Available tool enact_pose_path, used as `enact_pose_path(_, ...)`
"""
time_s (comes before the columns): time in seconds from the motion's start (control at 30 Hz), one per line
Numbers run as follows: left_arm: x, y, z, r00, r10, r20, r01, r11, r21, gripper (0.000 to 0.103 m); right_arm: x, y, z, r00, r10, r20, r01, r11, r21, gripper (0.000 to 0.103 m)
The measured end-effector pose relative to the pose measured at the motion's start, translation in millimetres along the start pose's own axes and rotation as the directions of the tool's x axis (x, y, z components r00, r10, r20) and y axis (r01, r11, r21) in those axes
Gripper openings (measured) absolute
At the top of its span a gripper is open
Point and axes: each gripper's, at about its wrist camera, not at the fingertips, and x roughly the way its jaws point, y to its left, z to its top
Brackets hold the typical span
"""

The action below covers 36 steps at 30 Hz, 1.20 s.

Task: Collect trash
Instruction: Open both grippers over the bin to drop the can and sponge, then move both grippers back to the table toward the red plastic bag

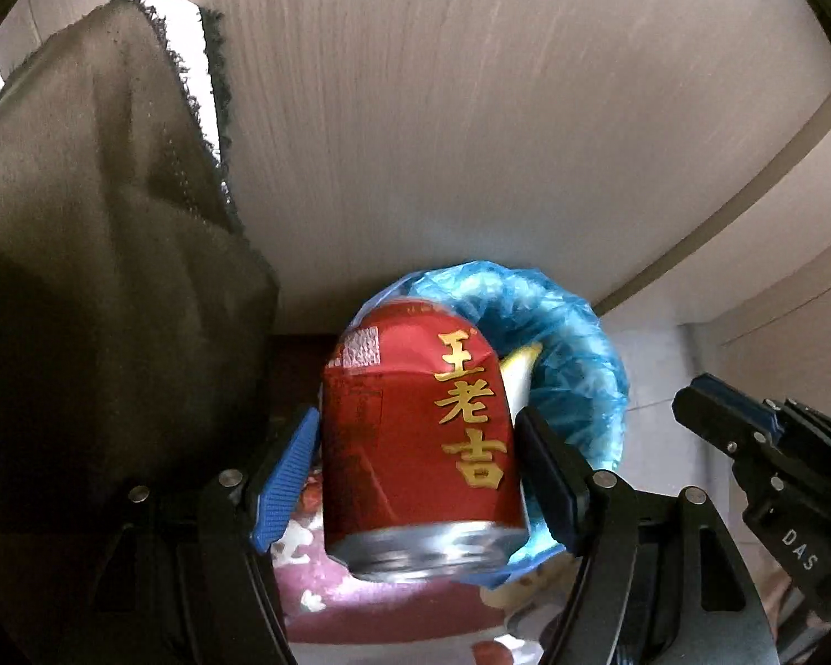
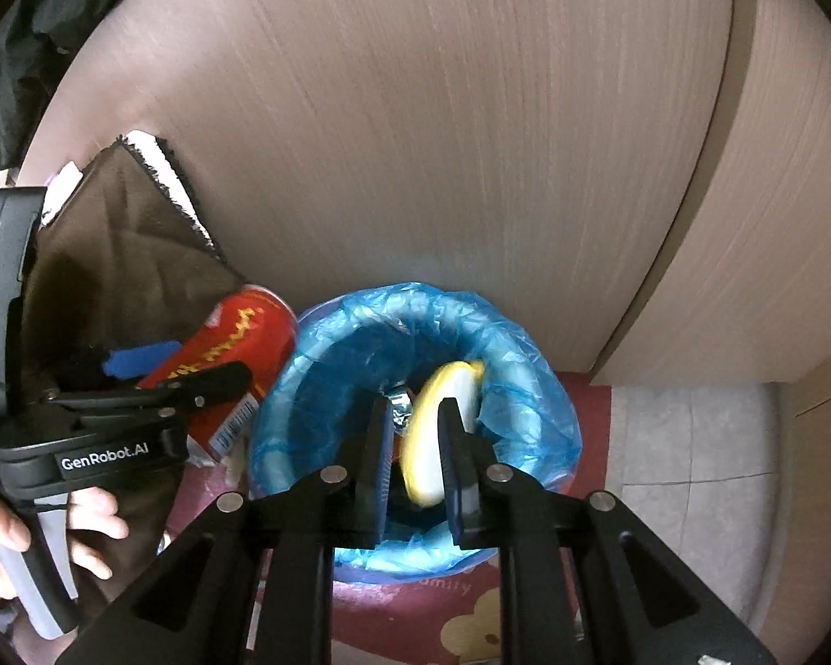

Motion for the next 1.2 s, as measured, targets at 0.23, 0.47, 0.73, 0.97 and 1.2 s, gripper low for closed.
enact_pose_path(0.23,-5.7,1.7,-1.4,0.998,-0.065,-0.004,0.065,0.998,-0.010,0.072,-16.8,2.8,7.7,0.999,-0.033,0.030,0.032,0.999,0.016,0.016)
enact_pose_path(0.47,-56.9,2.4,-1.0,0.986,-0.144,0.087,0.146,0.989,-0.015,0.072,-55.7,5.0,10.6,0.993,-0.074,0.087,0.075,0.997,-0.007,0.016)
enact_pose_path(0.73,-207.6,38.5,-10.4,0.933,-0.123,0.338,0.101,0.991,0.082,0.072,-119.8,70.8,26.6,0.965,-0.025,0.260,0.066,0.987,-0.149,0.017)
enact_pose_path(0.97,-292.4,168.8,-29.1,0.884,0.088,0.459,-0.076,0.996,-0.045,0.072,-144.6,183.2,45.9,0.937,0.205,0.281,-0.102,0.935,-0.340,0.023)
enact_pose_path(1.2,-295.5,287.9,-82.8,0.892,0.210,0.399,-0.120,0.963,-0.240,0.072,-94.3,298.7,37.2,0.925,0.381,0.019,-0.325,0.814,-0.482,0.023)
